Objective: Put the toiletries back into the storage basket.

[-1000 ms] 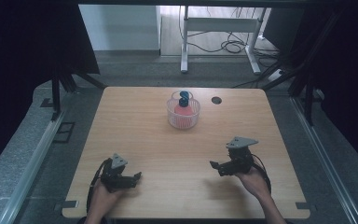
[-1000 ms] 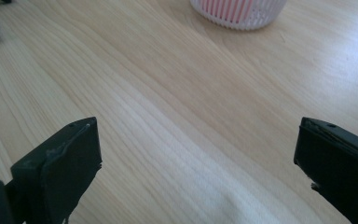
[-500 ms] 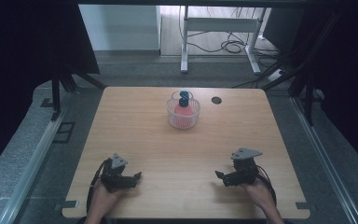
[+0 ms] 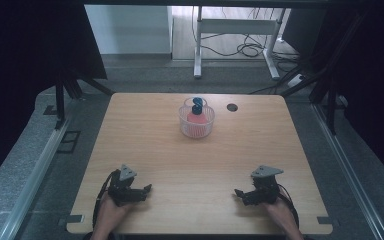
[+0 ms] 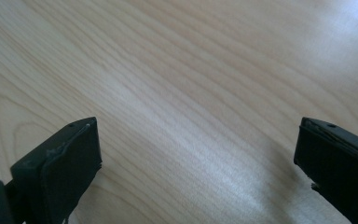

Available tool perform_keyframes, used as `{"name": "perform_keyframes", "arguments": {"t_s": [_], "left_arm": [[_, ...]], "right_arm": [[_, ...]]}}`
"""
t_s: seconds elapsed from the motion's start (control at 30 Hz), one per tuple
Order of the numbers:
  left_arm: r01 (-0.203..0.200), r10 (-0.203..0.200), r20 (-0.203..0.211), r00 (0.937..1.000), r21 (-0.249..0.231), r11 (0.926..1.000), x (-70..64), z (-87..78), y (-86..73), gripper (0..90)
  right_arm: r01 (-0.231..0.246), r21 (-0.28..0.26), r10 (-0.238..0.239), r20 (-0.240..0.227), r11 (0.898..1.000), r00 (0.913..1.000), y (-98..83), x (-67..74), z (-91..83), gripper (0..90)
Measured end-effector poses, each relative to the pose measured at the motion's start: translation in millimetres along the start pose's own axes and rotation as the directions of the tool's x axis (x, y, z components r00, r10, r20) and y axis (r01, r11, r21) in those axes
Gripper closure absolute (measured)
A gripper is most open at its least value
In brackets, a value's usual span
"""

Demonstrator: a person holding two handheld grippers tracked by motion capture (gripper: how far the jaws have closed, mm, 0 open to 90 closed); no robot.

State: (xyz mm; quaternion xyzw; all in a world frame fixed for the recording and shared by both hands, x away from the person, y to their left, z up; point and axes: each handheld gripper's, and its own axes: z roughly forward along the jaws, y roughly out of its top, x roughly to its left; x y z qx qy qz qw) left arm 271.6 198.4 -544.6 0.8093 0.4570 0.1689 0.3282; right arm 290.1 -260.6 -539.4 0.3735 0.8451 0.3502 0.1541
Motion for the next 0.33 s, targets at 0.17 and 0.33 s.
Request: {"name": "perform_keyframes", "arguments": {"t_s": [0.17, 0.33], "left_arm": [[0.000, 0.000, 0.000, 1.0000, 0.000, 1.0000, 0.0, 0.0, 0.0, 11.4], [0.004, -0.004, 0.000, 1.0000, -0.003, 1.0000, -0.3, 0.2, -0.1, 11.3]], "right_arm": [[-0.002, 0.010, 0.002, 0.006, 1.000, 1.0000, -2.4, 0.5, 3.1, 0.0], [0.000, 0.011, 0.000, 0.007, 1.000, 1.0000, -2.6, 0.7, 3.1, 0.0]]}}
